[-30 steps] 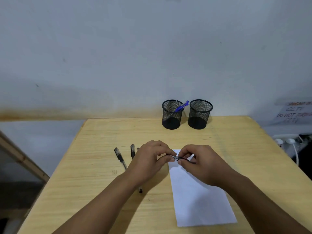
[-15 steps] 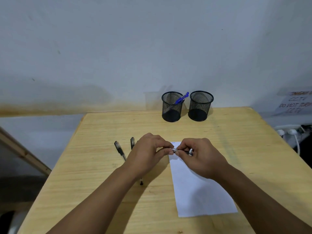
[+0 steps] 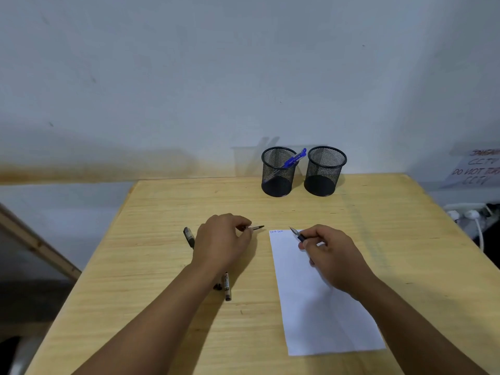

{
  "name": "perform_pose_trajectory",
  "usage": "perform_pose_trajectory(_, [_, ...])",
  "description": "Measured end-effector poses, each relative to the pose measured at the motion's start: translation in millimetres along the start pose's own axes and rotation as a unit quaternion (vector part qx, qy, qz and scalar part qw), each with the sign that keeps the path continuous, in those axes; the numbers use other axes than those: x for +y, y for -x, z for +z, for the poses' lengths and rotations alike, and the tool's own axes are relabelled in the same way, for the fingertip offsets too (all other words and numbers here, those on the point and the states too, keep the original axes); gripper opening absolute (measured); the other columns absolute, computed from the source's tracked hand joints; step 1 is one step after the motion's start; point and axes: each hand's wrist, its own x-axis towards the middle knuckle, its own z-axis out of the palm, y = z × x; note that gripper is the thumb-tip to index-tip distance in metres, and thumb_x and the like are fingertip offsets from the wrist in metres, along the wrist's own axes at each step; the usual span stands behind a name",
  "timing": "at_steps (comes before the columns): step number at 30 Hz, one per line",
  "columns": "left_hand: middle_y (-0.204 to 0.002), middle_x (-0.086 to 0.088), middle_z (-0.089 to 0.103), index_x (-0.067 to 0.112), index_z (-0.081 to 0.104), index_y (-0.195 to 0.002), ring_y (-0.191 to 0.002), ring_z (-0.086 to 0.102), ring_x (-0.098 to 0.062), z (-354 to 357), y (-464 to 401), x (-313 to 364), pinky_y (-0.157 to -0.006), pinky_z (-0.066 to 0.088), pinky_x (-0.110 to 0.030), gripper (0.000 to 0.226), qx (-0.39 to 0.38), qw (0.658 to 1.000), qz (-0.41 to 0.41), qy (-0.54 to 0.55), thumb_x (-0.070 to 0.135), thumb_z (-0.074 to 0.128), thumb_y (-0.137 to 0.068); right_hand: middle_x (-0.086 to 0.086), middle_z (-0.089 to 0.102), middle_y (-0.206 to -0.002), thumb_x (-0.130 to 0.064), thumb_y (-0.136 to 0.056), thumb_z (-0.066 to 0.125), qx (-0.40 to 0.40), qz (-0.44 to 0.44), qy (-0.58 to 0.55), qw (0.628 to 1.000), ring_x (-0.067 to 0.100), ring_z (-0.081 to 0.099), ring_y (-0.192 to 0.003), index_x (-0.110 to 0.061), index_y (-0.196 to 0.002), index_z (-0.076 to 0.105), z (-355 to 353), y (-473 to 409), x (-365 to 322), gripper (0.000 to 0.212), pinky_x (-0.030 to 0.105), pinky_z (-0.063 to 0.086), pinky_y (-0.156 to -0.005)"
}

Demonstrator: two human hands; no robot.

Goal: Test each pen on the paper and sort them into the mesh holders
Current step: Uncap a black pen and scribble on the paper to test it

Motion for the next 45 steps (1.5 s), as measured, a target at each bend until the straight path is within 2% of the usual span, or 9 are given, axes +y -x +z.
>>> perform_pose_trajectory(8, [-0.085,0.007,0.071,0.028,0.074,-0.089,-0.086,0.06,-0.02,14.1,-4.8,0.0,-0.077,0.045,-0.035,0.02,0.016,0.994,-0.001,-0.109,0.039,0.058,-0.089,-0.004,0.073,-0.076,-0.011,-0.09,0.063,-0.003,0.037,-0.083,0.996,0.012,0.071,-0.06,-0.026,-0.087,0.075,0.9,4.7,1.8,0.02,0.017,0.053,-0.056])
perform_pose_trajectory(14, [-0.096,0.01,0.066,0.03,0.071,-0.1,-0.096,0.053,-0.023,13.2,2.6,2.9,-0.075,0.034,-0.034,0.022,0.027,0.993,0.025,-0.111,0.045,0.06,-0.088,-0.005,0.073,-0.082,-0.007,-0.088,0.067,0.003,0.0,-0.091,0.996,0.013,0.072,-0.063,-0.029,-0.092,0.073,-0.3,10.5,0.2,0.023,0.016,0.054,-0.056])
perform_pose_trajectory(21, [-0.106,0.015,0.06,0.035,0.065,-0.114,-0.099,0.046,-0.013,28.3,46.3,23.7,-0.083,0.041,-0.03,0.037,-0.024,0.993,0.113,-0.038,0.054,0.052,-0.084,-0.021,0.071,-0.077,-0.007,-0.083,0.072,0.035,-0.051,-0.063,0.996,0.006,0.069,-0.062,-0.04,-0.092,0.071,-0.6,21.5,7.1,0.034,0.009,0.048,-0.059])
perform_pose_trajectory(25, [-0.126,0.013,0.055,0.029,0.059,-0.126,-0.112,0.041,-0.013,37.2,55.4,23.5,-0.091,0.039,-0.03,0.055,-0.075,0.986,0.131,-0.07,0.062,0.05,-0.084,-0.018,0.069,-0.086,-0.007,-0.084,0.072,0.041,-0.056,-0.083,0.994,0.013,0.071,-0.064,-0.039,-0.098,0.071,-2.9,21.1,11.7,0.035,0.021,0.058,-0.062])
perform_pose_trajectory(30, [-0.13,0.011,0.053,0.027,0.06,-0.115,-0.116,0.04,-0.016,41.1,60.1,23.4,-0.094,0.039,-0.033,0.05,-0.076,0.979,0.148,-0.119,0.064,0.044,-0.084,-0.005,0.073,-0.092,-0.01,-0.092,0.066,0.06,-0.047,-0.119,0.99,0.017,0.074,-0.071,-0.028,-0.102,0.075,-6.4,14.9,15.5,0.023,0.03,0.063,-0.065])
perform_pose_trajectory(35, [-0.124,0.01,0.058,0.024,0.059,-0.112,-0.109,0.044,-0.019,45.5,64.9,24.8,-0.087,0.043,-0.036,0.048,-0.049,0.974,0.163,-0.148,0.06,0.043,-0.086,0.004,0.077,-0.102,-0.007,-0.101,0.05,0.033,0.005,-0.291,0.956,0.021,0.075,-0.092,-0.033,-0.098,0.077,-5.8,-0.5,15.5,0.037,0.026,0.06,-0.075])
perform_pose_trajectory(38, [-0.121,0.011,0.058,0.024,0.059,-0.109,-0.107,0.044,-0.018,46.5,65.1,26.0,-0.084,0.042,-0.035,0.046,-0.042,0.974,0.159,-0.158,0.06,0.044,-0.085,0.009,0.076,-0.108,0.001,-0.091,0.064,0.01,0.037,-0.375,0.926,0.025,0.072,-0.104,-0.019,-0.11,0.075,-2.7,-9.1,19.4,0.03,0.032,0.058,-0.087])
perform_pose_trajectory(41, [-0.119,0.011,0.058,0.024,0.059,-0.109,-0.106,0.045,-0.019,46.5,64.4,27.0,-0.083,0.042,-0.035,0.047,-0.042,0.973,0.157,-0.165,0.06,0.045,-0.083,0.002,0.078,-0.098,-0.008,-0.083,0.076,0.055,0.0,-0.269,0.962,0.019,0.074,-0.096,-0.025,-0.105,0.077,3.0,-16.1,21.4,0.028,0.033,0.057,-0.088])
perform_pose_trajectory(45, [-0.118,0.011,0.058,0.023,0.061,-0.111,-0.105,0.046,-0.02,46.8,64.0,25.5,-0.081,0.043,-0.035,0.049,-0.038,0.973,0.163,-0.16,0.059,0.048,-0.082,-0.015,0.075,-0.076,-0.028,-0.09,0.068,0.119,-0.033,-0.122,0.985,0.006,0.073,-0.073,-0.04,-0.083,0.071,13.4,-30.0,13.9,0.015,0.016,0.056,-0.068])
